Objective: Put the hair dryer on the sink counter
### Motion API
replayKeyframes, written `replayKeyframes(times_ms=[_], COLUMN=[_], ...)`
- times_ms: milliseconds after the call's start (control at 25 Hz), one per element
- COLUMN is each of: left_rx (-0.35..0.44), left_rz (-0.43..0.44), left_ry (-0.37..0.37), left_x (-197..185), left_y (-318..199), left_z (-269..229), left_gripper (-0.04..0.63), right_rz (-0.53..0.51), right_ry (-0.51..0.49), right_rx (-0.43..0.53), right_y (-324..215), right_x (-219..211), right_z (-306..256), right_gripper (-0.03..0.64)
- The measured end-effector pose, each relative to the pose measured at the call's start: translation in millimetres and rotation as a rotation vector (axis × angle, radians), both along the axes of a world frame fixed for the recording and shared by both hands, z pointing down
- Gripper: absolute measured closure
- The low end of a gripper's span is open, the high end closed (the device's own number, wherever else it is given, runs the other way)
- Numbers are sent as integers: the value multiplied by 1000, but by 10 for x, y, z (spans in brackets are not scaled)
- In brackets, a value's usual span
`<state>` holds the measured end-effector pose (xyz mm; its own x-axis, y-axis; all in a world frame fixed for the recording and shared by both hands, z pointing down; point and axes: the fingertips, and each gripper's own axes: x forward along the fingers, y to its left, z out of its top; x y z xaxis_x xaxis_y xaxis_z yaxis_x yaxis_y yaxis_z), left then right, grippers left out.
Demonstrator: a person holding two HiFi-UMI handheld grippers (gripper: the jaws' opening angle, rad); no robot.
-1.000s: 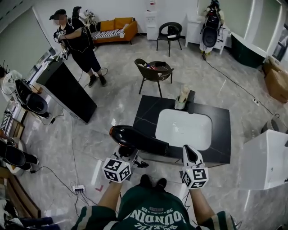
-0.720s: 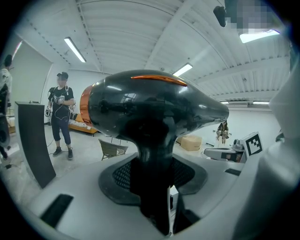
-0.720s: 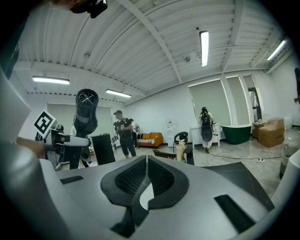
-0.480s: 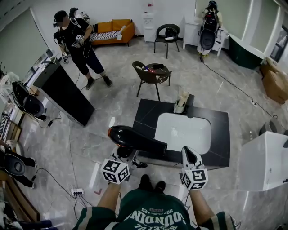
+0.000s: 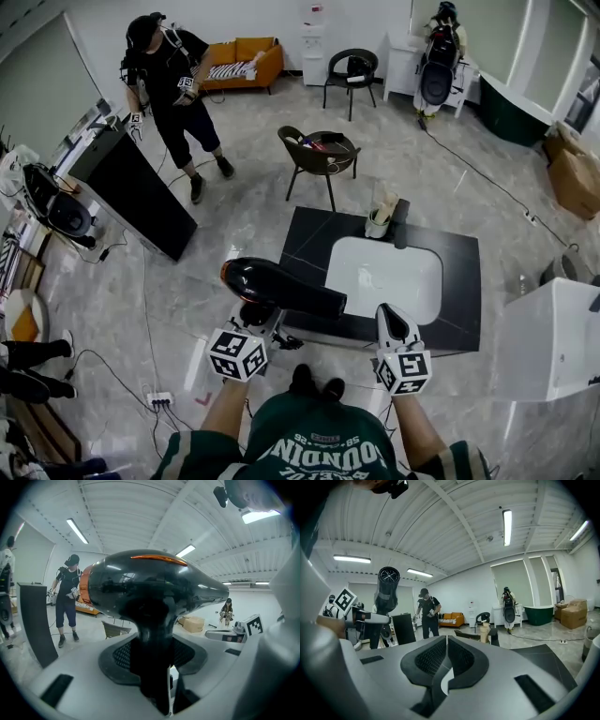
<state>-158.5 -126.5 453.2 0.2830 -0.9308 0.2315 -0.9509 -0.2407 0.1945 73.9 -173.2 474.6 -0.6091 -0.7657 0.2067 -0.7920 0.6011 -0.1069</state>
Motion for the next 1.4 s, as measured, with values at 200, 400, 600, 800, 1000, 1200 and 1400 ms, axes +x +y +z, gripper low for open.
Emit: replayKeyframes(times_ms=[200,400,600,800,1000,1200,1400], left_rx=[14,10,0,-17,-49,-81,-109], left_rz=[-18,-20,-10,2,2,11,20], left_ry=[-12,-29,-24,-11,-5,9,25], left_x=[-50,-51,-17,-31,-111,-191,-255], left_y=[-53,-145,-346,-624,-919,-1219,-1482], left_z=[-78,-61,-16,91,267,416,527], left_gripper=[417,417,417,417,417,417,417], right_rz=[-10,-15,-10,-8,-5,-6,-4], right_ry=[-6,-5,-1,11,14,24,34], right_rx=[3,-5,-11,-19,-30,-52,-78], right_y=[13,26,-109,-356,-647,-933,-1117], right_x=[15,25,25,-37,-121,-229,-311], right_z=[21,74,100,141,213,317,392], right_gripper=[572,572,574,573,574,574,572])
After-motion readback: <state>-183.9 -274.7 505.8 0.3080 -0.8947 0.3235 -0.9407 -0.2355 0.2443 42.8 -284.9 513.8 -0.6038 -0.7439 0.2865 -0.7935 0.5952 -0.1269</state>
